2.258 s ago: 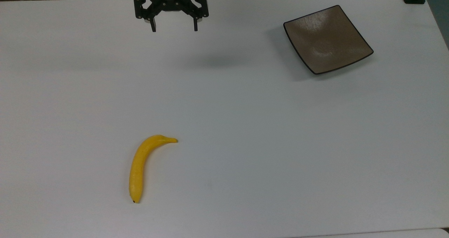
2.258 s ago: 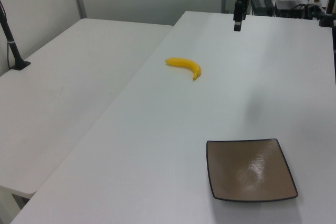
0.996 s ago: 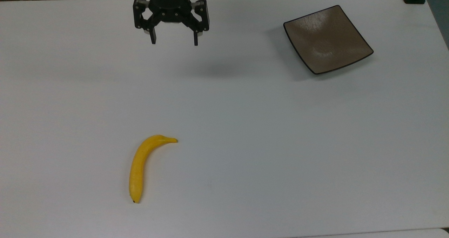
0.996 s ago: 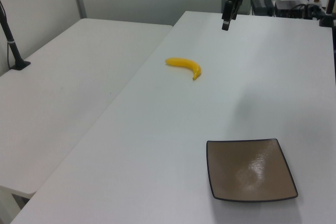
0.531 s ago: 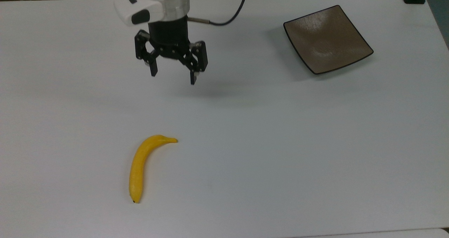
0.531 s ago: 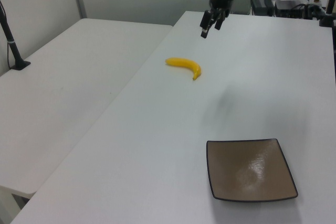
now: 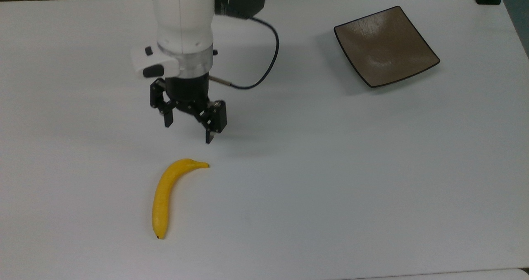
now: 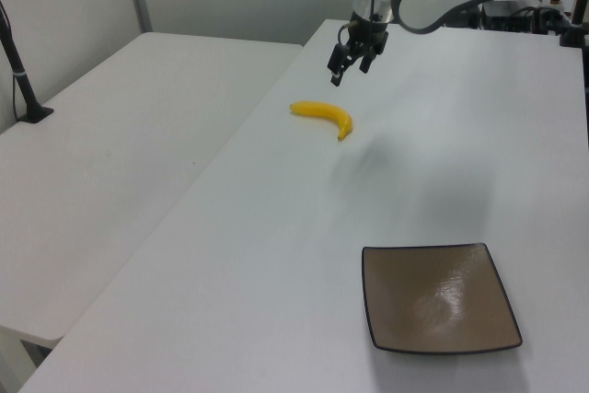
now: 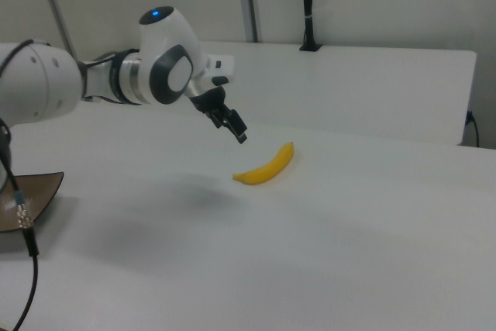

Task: Bananas placed on a ceramic plate
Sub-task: 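Lower the open gripper down over the middle of the yellow banana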

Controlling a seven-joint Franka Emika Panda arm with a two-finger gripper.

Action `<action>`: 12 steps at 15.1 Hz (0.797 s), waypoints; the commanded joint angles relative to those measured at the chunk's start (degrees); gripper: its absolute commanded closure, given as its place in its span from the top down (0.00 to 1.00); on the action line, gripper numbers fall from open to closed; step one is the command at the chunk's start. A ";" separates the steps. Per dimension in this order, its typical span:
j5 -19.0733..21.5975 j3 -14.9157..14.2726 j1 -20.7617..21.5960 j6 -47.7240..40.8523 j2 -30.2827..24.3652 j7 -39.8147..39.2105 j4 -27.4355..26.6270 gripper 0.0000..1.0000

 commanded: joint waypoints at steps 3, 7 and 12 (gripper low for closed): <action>-1.53 -0.85 -1.54 1.28 9.59 2.16 9.14 1.00; -1.53 -1.90 -2.07 4.80 13.99 2.16 11.44 1.00; -1.62 -3.31 -1.98 10.25 18.13 2.08 11.52 1.00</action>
